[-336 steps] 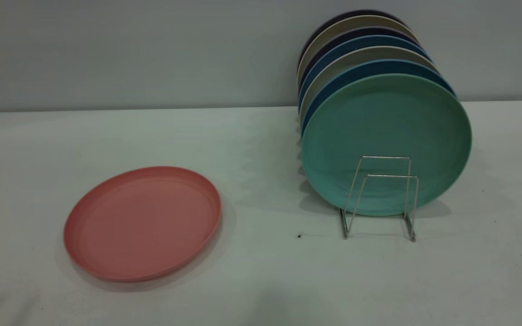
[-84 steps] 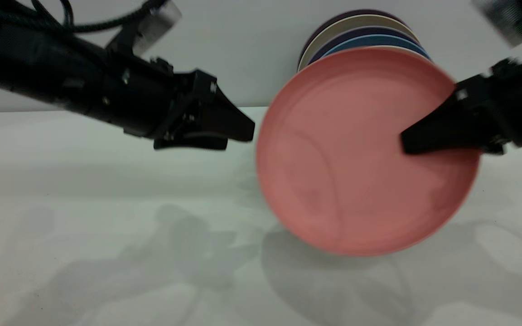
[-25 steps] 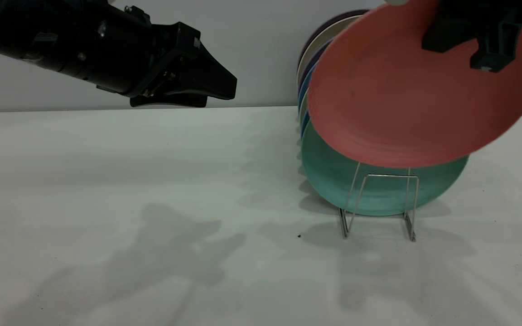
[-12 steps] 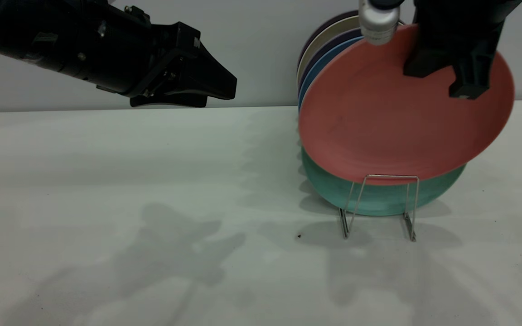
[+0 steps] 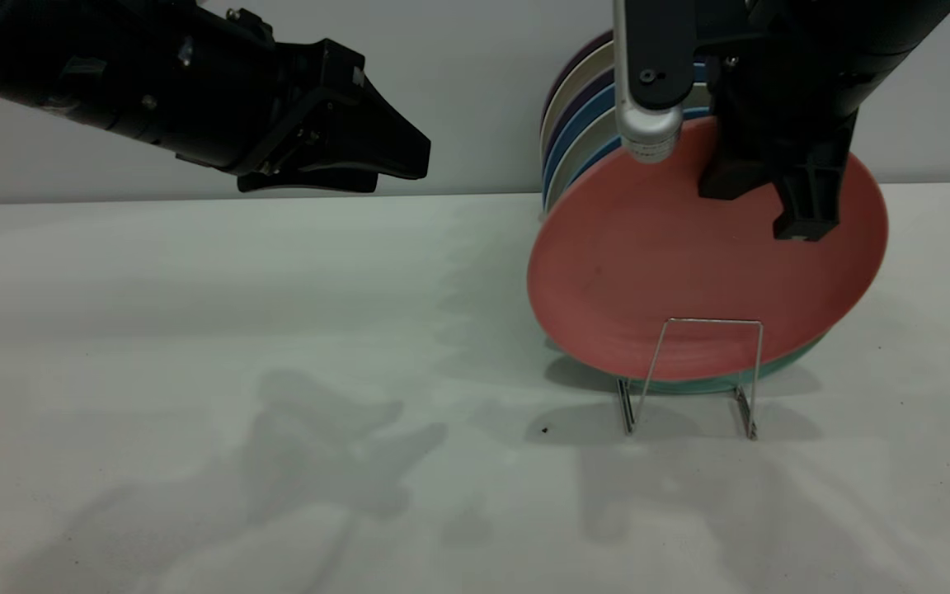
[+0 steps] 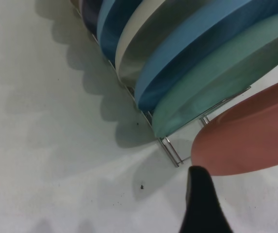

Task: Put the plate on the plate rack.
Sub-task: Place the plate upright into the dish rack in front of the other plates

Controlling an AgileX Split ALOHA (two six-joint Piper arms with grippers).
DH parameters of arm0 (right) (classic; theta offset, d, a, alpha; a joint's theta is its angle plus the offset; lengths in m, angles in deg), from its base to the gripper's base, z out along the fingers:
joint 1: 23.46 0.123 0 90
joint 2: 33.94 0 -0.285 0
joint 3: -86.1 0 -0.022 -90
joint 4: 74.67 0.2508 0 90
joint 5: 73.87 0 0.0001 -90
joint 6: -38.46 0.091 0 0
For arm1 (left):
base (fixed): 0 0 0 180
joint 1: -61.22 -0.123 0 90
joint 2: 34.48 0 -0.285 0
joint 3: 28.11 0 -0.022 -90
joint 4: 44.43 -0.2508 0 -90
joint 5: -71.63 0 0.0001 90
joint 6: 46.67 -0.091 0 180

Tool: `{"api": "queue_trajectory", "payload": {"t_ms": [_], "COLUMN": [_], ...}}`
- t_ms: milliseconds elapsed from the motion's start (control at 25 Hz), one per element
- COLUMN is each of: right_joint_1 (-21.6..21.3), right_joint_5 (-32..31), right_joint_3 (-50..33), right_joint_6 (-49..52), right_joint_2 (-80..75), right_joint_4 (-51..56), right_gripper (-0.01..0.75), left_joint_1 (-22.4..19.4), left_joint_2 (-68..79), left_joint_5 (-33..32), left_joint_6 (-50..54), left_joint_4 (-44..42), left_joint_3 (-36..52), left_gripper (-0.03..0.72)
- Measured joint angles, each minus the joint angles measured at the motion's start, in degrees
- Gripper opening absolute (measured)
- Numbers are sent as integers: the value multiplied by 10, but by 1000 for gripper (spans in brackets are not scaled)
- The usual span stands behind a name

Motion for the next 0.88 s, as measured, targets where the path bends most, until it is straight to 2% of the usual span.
{"api": "queue_trajectory", "payload": {"t_ms": [720,880], "right_joint_1": [0,0], "right_joint_5": [-1,-2], "right_joint_3": [1,4], "right_joint_6": [-3,-3], "right_joint_2": [-5,-7], "right_joint_4": [-14,-14], "right_gripper": [177,221], "left_joint_1": [0,0], "left_joint_2": [0,0], "left_joint_5": [0,0], "left_joint_6": [-2,-2], "left_joint_4": [1,1], "left_joint_3": [0,0], "left_gripper": [487,487]}}
